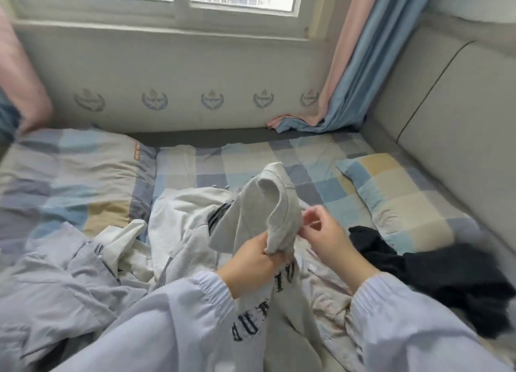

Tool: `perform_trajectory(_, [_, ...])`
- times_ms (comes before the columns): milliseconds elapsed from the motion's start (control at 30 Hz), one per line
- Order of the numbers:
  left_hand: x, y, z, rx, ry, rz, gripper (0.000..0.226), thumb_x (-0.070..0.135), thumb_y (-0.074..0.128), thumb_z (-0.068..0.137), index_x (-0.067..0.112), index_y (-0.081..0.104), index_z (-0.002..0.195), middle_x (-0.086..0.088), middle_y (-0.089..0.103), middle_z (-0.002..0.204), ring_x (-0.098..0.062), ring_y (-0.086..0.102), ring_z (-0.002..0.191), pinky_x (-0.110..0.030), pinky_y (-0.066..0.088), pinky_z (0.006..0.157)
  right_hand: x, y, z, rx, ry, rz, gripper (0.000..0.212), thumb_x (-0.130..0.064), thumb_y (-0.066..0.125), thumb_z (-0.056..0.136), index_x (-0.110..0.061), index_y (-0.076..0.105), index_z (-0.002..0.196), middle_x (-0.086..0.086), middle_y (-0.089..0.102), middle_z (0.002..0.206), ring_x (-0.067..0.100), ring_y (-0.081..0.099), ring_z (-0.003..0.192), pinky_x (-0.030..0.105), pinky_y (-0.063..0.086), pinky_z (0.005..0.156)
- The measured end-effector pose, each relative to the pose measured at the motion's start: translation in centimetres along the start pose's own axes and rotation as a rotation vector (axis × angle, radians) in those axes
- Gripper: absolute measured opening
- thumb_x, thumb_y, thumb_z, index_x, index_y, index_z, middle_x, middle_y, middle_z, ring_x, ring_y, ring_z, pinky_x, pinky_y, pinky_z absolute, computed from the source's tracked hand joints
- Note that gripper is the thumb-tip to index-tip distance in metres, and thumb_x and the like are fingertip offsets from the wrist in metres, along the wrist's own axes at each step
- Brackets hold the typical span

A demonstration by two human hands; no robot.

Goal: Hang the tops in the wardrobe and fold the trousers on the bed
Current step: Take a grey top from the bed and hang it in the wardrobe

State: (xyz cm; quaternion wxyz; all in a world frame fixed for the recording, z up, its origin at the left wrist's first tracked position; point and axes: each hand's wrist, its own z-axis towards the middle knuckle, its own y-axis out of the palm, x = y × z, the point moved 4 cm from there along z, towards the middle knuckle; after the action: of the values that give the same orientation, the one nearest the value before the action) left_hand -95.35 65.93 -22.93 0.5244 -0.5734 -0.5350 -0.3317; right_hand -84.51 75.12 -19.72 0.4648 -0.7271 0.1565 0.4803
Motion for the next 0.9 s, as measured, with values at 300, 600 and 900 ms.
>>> perform_trajectory(300, [17.3, -4.0, -10.3, 0.046, 0.682, 0.798, 0.019, 0.021, 0.046, 0.084, 0.033, 0.052, 0.097, 0.005, 0.059, 0.102, -0.013, 0.056, 0.083, -0.025, 0.043, 0.068, -16.7, -10.6, -5.0, -0.307, -0.429, -0.377, 0.086, -0.007, 0.068, 0.071, -0.045, 0.027, 0.138, -0.021, 0.022, 0.147, -0.003, 0.016, 0.137, 0.022, 0.017, 0.111])
perform_trajectory(600, [19.0, -5.8, -14.2, 0.072, 0.359, 0.882, 0.024, 0.047, 0.067, 0.078, 0.023, 0.064, 0.083, 0.014, 0.04, 0.102, -0.009, 0.048, 0.088, -0.021, 0.035, 0.08, -20.6, -16.7, -9.7, 0.192, -0.489, -0.173, 0.028, 0.006, 0.045, 0.072, -0.017, 0.061, 0.073, -0.003, 0.062, 0.068, 0.006, 0.054, 0.066, 0.023, 0.046, 0.066])
perform_trajectory(900, [19.2, -6.1, -14.1, -0.074, 0.281, 1.632, 0.043, 0.05, 0.049, 0.086, 0.026, 0.06, 0.121, 0.007, 0.046, 0.142, -0.014, 0.015, 0.144, -0.058, -0.013, 0.112, -20.5, -22.0, -10.3, 0.357, -0.436, -0.092, 0.036, 0.011, 0.043, 0.073, -0.02, 0.039, 0.055, -0.012, 0.038, 0.048, 0.0, 0.032, 0.052, 0.015, 0.026, 0.048])
